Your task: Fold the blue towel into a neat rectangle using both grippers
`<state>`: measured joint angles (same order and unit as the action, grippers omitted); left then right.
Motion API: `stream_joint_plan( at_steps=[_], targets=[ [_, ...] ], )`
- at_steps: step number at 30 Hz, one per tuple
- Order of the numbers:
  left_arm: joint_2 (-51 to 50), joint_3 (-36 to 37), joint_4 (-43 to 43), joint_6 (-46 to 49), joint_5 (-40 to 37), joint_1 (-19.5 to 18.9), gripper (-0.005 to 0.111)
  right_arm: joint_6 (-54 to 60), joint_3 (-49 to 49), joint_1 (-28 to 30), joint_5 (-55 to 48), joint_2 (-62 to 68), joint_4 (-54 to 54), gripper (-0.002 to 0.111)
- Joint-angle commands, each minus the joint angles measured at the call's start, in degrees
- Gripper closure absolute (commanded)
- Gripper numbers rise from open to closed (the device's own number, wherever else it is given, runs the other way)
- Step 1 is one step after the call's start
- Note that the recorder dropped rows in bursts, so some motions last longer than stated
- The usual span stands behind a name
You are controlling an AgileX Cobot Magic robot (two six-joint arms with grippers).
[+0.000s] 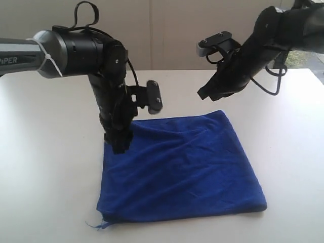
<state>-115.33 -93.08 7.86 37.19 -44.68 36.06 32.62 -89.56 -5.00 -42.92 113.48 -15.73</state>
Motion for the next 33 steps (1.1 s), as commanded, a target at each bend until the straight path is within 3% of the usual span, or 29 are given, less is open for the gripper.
stream_joint_plan(
  at_steps=[1, 4, 5, 9, 14, 33],
  targets=[
    [1.27, -0.33, -4.42, -9.03, 8.89, -10.25, 0.044, -4.32, 11.68, -2.00, 3.15, -12.06, 1.25, 0.108],
    [1.55, -0.45, -15.52, -5.06, 12.25, -16.21, 0.044, -4.43, 17.38, -9.06, 4.45, -15.14, 0.42, 0.108],
    [1.55, -0.78, -21.15, -1.22, 10.47, -18.24, 0.044, -4.43, 18.32, -13.99, 5.28, -13.78, 0.42, 0.108],
    [1.55, -0.90, -31.48, 6.88, 3.48, -22.90, 0.044, -5.10, 18.42, -24.49, 9.03, -7.82, 0.15, 0.108],
    [1.55, -0.90, -37.78, 11.59, -3.21, -26.50, 0.044, -5.87, 18.42, -28.86, 9.85, -3.81, 0.15, 0.108],
    [-1.69, -0.90, -51.56, 20.45, -3.08, -27.34, 0.045, -5.38, 18.32, -37.70, 11.11, 3.06, -0.32, 0.108]
  ],
)
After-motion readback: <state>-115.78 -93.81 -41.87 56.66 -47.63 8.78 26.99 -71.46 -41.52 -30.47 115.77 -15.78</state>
